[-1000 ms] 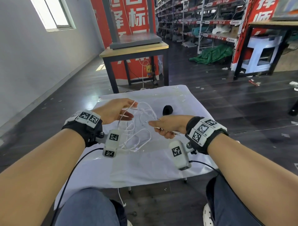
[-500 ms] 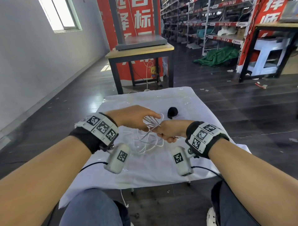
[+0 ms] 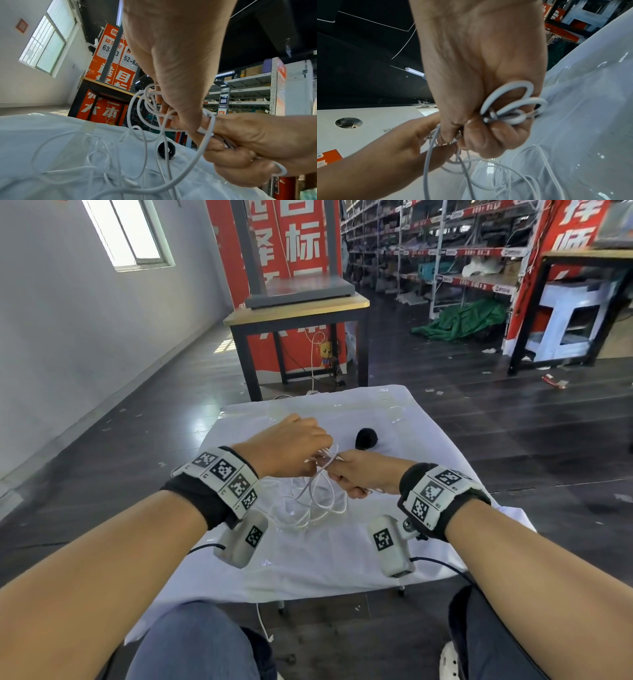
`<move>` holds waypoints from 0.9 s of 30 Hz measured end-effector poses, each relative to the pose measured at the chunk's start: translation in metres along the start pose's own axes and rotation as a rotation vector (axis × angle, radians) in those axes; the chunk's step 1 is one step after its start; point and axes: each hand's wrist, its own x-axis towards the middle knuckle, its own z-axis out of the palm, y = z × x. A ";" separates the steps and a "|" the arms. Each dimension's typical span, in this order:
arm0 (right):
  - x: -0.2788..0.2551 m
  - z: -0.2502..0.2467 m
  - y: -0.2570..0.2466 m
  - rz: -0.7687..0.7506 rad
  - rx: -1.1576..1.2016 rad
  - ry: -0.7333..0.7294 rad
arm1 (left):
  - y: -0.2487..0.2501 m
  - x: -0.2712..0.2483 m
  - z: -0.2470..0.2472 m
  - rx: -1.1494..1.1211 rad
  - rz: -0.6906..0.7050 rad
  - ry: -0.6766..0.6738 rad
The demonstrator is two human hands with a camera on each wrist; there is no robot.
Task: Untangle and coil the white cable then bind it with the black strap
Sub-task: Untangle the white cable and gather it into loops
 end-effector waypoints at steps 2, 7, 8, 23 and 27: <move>0.001 -0.001 0.000 -0.018 0.010 -0.001 | -0.002 -0.001 0.001 -0.100 -0.025 -0.049; 0.005 -0.006 0.001 -0.038 0.031 -0.013 | -0.005 -0.004 0.000 -0.422 -0.133 -0.159; 0.006 -0.006 0.001 -0.039 0.041 -0.014 | -0.006 -0.004 -0.002 -0.464 -0.157 -0.183; 0.005 0.007 0.003 -0.088 -0.050 -0.019 | -0.008 -0.005 -0.016 -0.954 -0.369 -0.540; 0.005 0.005 0.003 -0.091 -0.115 -0.006 | -0.010 -0.005 -0.013 -1.015 -0.378 -0.533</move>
